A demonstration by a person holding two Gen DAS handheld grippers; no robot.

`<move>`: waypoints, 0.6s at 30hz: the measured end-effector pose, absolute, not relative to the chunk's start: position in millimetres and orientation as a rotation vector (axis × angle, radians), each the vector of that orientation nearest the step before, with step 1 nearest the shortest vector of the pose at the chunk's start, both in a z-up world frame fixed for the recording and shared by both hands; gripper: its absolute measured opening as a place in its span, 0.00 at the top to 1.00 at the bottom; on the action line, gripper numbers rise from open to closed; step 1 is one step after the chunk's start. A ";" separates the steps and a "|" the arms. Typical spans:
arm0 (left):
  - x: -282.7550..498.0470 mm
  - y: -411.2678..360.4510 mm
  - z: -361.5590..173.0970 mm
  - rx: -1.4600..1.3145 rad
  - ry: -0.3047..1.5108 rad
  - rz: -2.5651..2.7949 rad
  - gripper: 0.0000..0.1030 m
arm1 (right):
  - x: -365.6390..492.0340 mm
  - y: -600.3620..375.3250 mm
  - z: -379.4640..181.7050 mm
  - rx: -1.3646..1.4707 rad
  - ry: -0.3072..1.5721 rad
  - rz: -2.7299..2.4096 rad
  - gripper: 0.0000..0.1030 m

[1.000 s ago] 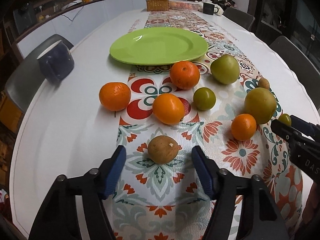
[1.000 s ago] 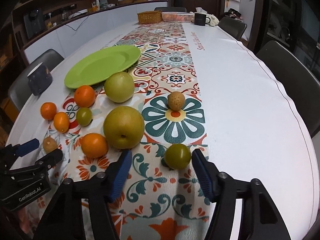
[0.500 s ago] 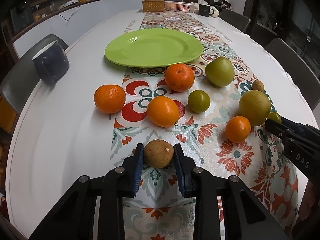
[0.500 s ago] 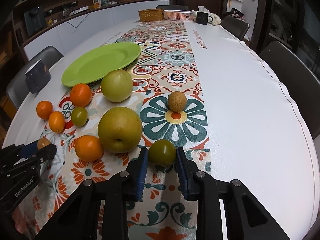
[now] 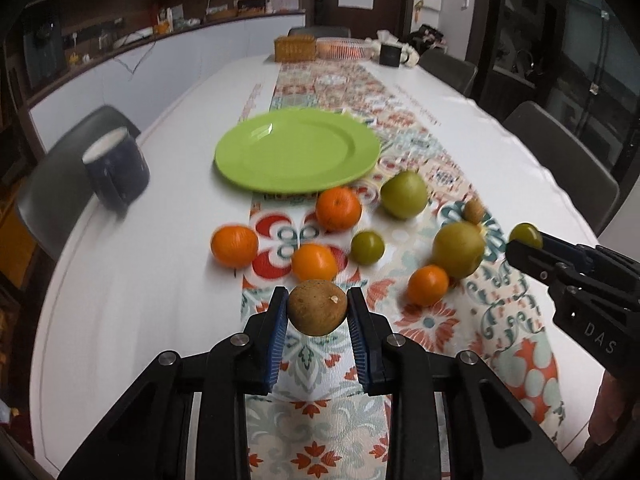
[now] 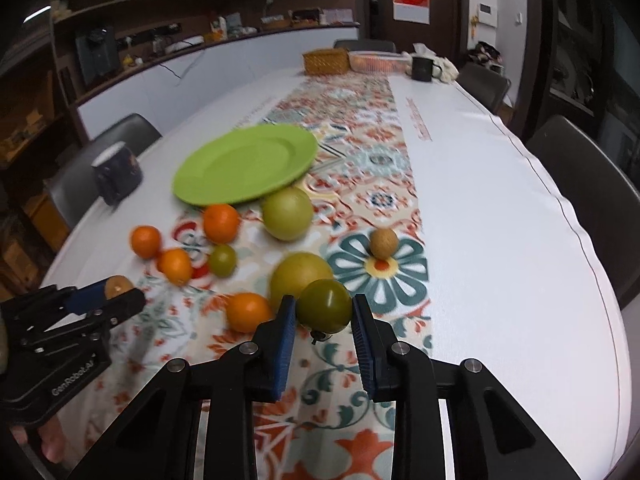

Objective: Organize fruits
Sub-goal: 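Carry kiwi and lime to the green plate and release both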

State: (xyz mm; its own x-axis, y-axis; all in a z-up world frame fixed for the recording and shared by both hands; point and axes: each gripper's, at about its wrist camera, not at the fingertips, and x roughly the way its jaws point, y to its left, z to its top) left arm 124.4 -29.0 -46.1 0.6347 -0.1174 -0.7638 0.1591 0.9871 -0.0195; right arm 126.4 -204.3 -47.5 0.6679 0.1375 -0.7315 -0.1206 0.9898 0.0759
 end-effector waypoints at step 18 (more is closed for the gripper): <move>186.9 -12.6 19.8 0.130 0.703 -0.176 0.71 | 188.7 -160.3 16.8 -0.019 0.691 0.322 0.72</move>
